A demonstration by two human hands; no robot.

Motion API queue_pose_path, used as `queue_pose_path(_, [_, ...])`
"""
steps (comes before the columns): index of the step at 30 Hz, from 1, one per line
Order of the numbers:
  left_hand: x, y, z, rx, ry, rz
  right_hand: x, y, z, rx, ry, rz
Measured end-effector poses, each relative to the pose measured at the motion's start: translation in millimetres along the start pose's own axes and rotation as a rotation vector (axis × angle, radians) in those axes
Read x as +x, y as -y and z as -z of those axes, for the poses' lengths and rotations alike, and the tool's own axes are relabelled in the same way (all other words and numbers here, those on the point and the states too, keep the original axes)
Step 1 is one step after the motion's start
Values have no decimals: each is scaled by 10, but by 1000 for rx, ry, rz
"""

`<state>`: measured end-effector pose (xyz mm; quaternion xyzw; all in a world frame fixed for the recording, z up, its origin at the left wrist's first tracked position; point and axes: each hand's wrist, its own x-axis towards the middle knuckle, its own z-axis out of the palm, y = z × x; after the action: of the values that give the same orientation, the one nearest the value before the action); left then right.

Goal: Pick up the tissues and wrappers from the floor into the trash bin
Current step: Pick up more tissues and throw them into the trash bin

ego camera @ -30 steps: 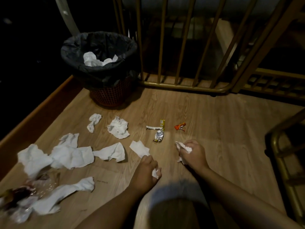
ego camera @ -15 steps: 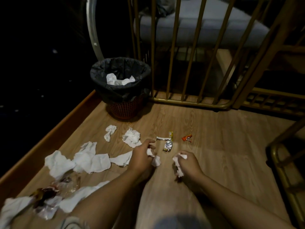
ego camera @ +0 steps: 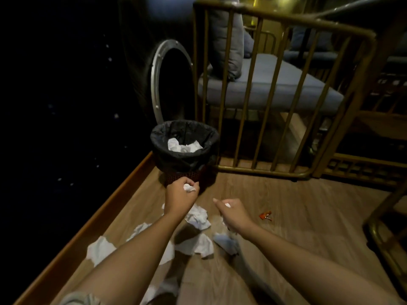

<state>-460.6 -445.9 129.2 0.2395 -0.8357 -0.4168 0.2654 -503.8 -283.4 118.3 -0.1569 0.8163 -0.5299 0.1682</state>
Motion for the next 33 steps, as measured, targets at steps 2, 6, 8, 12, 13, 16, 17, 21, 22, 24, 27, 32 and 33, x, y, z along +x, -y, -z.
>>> queue_pose_path(2, [57, 40, 118, -26, 5, 43, 61, 194, -105, 11, -22, -23])
queue_pose_path(6, [225, 67, 333, -62, 20, 148, 174, 515, -269, 102, -71, -83])
queue_pose_path(8, [330, 73, 408, -94, 23, 199, 240, 626, -317, 180, -70, -142])
queue_pose_path(12, [503, -6, 471, -249, 34, 429, 432, 746, -334, 439, -59, -310])
queue_pose_path(13, [551, -40, 456, -290, 35, 490, 506, 759, -316, 535, -57, -357])
queue_pose_path(16, [725, -130, 364, -519, -13, 639, 781, 805, -189, 738, -114, -429])
queue_pose_path(17, [786, -147, 328, -611, -24, 691, 867, 831, -143, 770, -127, -434])
queue_pose_path(21, [1025, -249, 216, -792, -62, 752, 1213, 1017, -63, 900, -138, -460])
queue_pose_path(22, [1101, -291, 202, -785, -84, 726, 1320, 1064, -53, 904, -157, -454])
queue_pose_path(24, [1303, -279, 140, -770, -167, 660, 1541, 1131, -46, 920, -195, -435])
queue_pose_path(27, [1583, -277, 87, -722, -273, 591, 1885, 1151, -78, 898, -160, -396])
queue_pose_path(32, [1844, -432, -89, -599, -312, 480, 2385, 1148, -111, 788, -72, -337])
queue_pose_path(33, [1890, -453, -157, -568, -310, 474, 2446, 1151, -107, 785, -39, -325])
